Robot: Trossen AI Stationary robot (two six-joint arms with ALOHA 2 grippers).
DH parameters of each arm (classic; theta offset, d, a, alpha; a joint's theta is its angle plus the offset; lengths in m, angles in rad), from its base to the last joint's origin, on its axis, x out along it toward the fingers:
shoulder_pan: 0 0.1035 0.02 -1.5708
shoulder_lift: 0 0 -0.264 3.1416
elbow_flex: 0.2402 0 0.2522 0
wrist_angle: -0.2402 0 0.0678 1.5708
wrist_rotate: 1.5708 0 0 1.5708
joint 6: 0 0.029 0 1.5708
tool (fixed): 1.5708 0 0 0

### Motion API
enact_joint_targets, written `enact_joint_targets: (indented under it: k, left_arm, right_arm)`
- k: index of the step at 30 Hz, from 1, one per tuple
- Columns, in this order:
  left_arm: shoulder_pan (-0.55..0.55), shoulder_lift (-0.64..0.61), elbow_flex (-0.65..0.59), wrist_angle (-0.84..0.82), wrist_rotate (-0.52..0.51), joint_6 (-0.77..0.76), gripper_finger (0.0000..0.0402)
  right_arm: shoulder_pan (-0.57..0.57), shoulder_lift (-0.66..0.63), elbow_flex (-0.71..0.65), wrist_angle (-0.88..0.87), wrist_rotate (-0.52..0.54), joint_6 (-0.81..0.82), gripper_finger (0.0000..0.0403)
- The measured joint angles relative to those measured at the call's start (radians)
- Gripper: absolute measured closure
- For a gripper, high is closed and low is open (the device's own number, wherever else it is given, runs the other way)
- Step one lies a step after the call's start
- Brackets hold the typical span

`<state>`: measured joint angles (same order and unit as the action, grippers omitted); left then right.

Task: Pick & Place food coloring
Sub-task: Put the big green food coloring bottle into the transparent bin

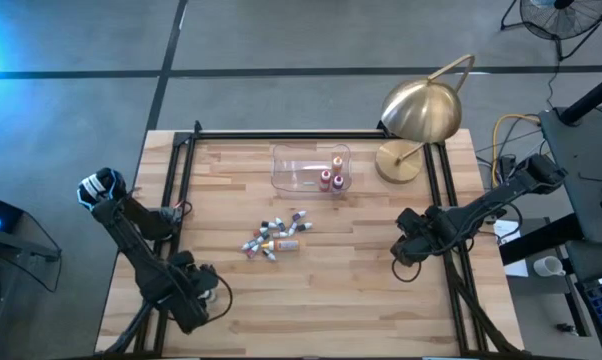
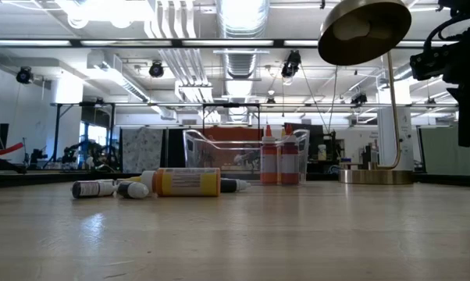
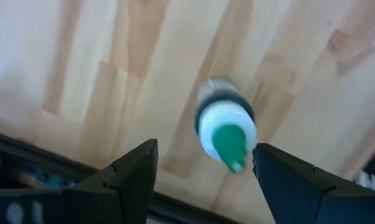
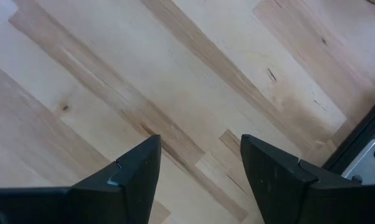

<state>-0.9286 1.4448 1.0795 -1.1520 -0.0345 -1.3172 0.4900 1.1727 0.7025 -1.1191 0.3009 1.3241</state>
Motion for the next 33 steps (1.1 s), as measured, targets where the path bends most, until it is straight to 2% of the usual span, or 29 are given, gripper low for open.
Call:
enact_joint_targets:
  k: [6,16,26,33]
  left_arm:
    - [-0.004,-0.031,-0.037,0.026,-0.069,0.025,0.0166]
    - [0.000,-0.070,-0.103,0.153,-0.053,0.090,0.0169]
    - [0.005,-0.070,-0.087,0.158,-0.097,0.088,0.0242]
    - [0.015,-0.070,-0.096,0.158,-0.087,0.087,0.0282]
  right_arm:
    - [0.000,0.000,0.000,0.002,0.018,0.036,0.0189]
    - [0.000,0.000,0.000,0.002,0.017,0.083,0.0189]
    - [0.000,0.000,-0.014,0.002,0.016,0.087,0.0189]
    - [0.000,0.000,-0.028,0.003,0.014,0.089,0.0189]
